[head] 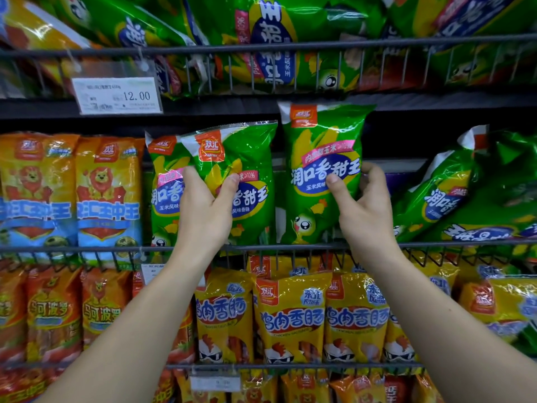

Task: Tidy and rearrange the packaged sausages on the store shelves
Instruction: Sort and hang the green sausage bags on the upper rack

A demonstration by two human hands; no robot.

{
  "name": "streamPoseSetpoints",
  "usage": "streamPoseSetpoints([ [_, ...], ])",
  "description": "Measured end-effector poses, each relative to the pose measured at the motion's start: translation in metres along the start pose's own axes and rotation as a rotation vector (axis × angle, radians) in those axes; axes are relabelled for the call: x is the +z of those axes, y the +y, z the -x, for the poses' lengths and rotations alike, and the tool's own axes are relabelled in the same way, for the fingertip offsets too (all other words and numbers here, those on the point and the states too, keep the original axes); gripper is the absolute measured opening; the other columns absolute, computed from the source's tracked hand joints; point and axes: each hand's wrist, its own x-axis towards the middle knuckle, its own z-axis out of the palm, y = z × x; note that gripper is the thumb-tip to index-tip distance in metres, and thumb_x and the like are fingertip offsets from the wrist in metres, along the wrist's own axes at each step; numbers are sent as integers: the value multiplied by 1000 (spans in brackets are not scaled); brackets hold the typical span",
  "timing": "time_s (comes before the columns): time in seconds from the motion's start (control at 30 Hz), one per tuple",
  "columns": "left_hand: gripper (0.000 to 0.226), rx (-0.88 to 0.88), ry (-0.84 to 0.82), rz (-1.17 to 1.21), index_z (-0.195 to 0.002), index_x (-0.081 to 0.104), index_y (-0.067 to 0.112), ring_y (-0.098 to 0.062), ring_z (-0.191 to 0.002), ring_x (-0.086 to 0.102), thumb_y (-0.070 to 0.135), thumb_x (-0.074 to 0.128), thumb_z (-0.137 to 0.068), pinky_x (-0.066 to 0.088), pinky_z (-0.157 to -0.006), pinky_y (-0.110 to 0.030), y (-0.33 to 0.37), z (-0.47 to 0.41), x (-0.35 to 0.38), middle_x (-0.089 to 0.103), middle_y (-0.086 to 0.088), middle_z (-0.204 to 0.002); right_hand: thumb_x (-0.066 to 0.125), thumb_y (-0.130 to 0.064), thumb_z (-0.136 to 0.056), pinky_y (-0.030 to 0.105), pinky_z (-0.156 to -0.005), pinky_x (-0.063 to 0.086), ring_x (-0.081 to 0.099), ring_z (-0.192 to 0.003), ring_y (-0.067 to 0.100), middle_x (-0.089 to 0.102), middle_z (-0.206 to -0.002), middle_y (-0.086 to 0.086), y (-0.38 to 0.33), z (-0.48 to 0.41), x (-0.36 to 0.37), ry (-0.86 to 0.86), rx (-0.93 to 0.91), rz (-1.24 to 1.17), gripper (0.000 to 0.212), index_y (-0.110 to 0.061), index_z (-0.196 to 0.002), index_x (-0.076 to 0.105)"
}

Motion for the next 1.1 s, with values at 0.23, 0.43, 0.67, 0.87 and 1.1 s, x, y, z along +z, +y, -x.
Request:
streamPoseSetpoints([
  [0.23,42,17,-19,-23,-124,34,7,3,-76,48,38,51,-100,39,-52,-7,7,-9,5,45,11,-85,65,-31,-94,17,-79,48,61,-96,-4,62,-105,-13,0,-6,5,50,80,-91,32,-21,-118,46],
  [0.43,48,57,-46,-60,-131,32,1,2,-70,50,34,50,-101,40,-49,-5,9,-17,9,50,10,-84,63,-34,-95,8,-69,44,58,-88,-9,60,-100,-18,3,-11,9,64,120,-37,34,-19,-120,46],
  [0.67,49,84,-69,-94,-130,34,3,0,-68,49,38,51,-100,41,-52,-9,8,-18,12,51,6,-80,57,-34,-98,3,-60,41,55,-76,-19,56,-94,-21,1,-8,8,49,114,51,28,-22,-118,40],
  [0.87,47,111,-59,-30,-128,37,10,-3,-79,59,42,54,-98,49,-61,-21,4,-11,14,59,4,-89,47,-37,-102,32,-87,41,52,-105,17,55,-116,1,1,-5,10,52,119,137,32,-16,-124,39],
  [1.1,43,118,-66,47,-124,40,23,-4,-98,60,49,57,-93,48,-80,-29,-2,6,8,61,14,-104,39,-29,-105,22,-82,39,55,-97,2,57,-117,-3,-2,1,8,41,149,170,48,-13,-148,27],
])
